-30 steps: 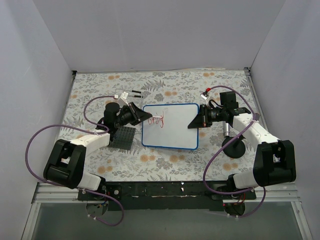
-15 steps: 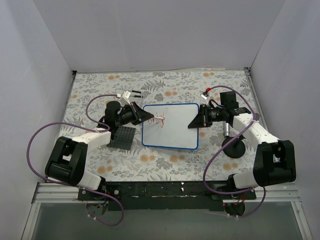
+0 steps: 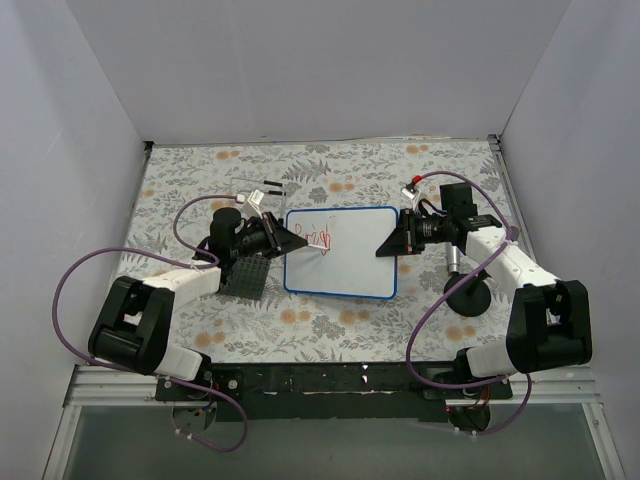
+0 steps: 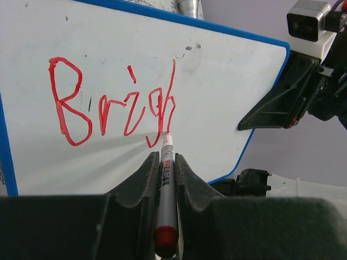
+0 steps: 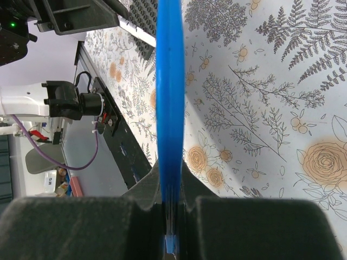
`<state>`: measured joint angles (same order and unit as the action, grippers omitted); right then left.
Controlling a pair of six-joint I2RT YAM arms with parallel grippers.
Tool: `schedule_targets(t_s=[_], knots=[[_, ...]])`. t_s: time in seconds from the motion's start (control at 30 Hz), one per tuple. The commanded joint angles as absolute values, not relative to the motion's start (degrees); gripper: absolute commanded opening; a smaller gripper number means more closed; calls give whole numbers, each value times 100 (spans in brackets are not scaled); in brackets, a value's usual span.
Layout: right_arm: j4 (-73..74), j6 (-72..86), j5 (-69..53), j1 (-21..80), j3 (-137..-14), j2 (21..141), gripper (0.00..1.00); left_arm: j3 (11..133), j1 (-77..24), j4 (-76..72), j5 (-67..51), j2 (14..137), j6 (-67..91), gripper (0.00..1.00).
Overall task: Write a sentence on the whiteboard
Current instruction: Write with the whiteboard marker without the cap on the whiteboard.
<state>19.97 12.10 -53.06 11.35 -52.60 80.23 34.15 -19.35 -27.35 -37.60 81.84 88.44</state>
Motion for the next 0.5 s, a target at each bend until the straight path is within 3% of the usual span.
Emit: schedule_targets(t_s=[0.0, 0.47], knots=[[1775, 1046, -5361, 1143, -5247, 7805, 1, 3357, -1969, -2672, -3999, 8024, 8675, 0], [1784, 1020, -5344, 1151, -5229, 7787, 1, 3322, -1749, -3129, -3850, 6882, 9229, 0]])
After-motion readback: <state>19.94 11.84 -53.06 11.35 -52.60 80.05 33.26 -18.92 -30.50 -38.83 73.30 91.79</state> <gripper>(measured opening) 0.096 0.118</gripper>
